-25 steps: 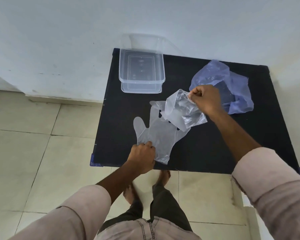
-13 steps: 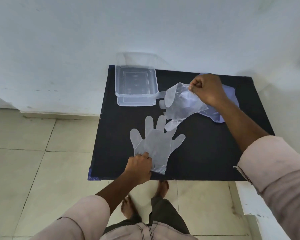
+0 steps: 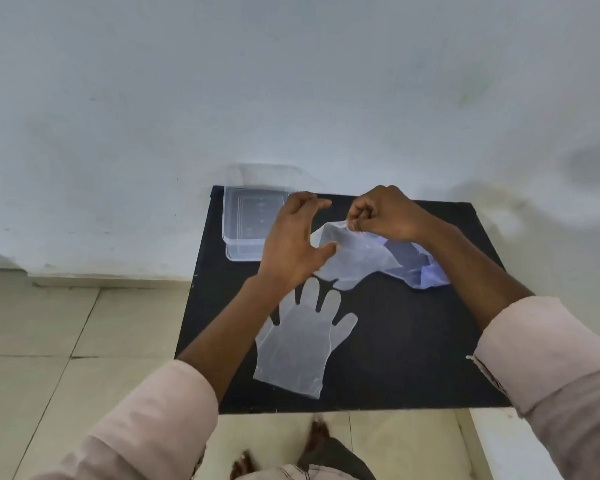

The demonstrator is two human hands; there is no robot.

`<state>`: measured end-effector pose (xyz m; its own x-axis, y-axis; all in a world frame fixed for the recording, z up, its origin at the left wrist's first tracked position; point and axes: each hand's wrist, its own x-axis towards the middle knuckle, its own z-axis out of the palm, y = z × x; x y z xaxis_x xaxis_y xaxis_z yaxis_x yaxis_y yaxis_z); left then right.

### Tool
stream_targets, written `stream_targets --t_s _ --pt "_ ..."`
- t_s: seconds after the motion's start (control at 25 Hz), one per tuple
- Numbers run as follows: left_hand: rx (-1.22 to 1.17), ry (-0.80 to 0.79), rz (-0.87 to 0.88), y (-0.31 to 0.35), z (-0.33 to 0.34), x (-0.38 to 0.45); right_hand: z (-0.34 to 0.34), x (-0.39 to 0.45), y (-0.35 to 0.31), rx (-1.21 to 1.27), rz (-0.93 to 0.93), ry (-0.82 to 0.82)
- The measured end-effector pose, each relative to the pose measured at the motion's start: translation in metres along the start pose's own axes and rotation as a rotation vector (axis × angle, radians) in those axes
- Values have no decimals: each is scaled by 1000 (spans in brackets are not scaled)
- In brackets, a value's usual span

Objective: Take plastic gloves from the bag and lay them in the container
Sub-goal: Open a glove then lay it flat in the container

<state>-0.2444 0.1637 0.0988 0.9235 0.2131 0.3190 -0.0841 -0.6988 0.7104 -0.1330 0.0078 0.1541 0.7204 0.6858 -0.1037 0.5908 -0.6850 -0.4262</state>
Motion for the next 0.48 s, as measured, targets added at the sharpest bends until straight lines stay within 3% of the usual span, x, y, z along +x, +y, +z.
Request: stream_targets --t_s 0.16,0.32,0.48 --pt "-108 -173 36 14 0 41 -24 8 7 5 -92 -71" --pt "-329 -228 -226 24 13 63 -46 14 21 65 -141 -96" --pt "-569 -173 -412 25 21 80 -58 9 70 359 72 25"
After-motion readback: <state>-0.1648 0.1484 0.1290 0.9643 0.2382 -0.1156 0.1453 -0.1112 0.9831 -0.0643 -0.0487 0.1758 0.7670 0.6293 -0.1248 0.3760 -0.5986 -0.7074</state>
